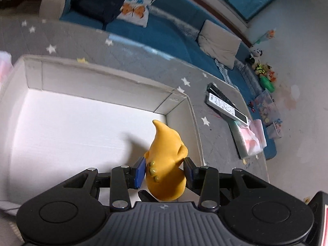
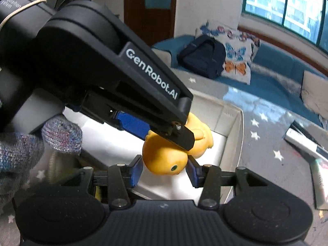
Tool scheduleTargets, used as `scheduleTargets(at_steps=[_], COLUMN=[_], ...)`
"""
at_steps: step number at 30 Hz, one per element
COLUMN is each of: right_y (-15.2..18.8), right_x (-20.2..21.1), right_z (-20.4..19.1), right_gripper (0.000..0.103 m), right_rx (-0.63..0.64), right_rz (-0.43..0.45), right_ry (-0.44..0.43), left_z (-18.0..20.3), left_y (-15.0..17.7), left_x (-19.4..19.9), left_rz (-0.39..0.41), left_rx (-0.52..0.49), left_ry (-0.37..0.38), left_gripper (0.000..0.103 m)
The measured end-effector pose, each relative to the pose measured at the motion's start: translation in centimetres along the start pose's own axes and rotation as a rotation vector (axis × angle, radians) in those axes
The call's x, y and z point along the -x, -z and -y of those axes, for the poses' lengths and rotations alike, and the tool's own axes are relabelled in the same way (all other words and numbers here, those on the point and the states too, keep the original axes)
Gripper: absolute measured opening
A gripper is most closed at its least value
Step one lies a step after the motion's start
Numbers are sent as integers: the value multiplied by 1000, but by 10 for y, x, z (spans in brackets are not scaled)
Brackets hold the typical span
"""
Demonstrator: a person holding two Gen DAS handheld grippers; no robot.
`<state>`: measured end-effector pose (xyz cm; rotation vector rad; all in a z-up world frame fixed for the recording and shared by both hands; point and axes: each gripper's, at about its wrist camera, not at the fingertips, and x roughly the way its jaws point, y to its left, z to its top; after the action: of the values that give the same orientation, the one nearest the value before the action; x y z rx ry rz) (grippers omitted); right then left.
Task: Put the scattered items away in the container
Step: 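Lift the rubber duck with the left gripper and release it into the box, then grasp the yellow plush chick beside the green block with the left gripper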
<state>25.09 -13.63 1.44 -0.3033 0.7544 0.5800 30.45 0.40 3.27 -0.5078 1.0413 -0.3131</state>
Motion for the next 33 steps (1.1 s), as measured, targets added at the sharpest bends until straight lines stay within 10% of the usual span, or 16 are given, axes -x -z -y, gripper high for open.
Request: scheduleTargets(at_steps=[13,33], right_y=[2,36], right_x=[-4,97], right_z=[6,-3], right_gripper=[60,103], right_rx=[-4,-33], right_rz=[-13,279], right_ry=[8,169], left_z=[-11,29], left_y=[-5,52], left_x=[-8,75], left_rz=[8,199], left_rx=[17,-248], left_ry=[14,-50], left_gripper=[41,41])
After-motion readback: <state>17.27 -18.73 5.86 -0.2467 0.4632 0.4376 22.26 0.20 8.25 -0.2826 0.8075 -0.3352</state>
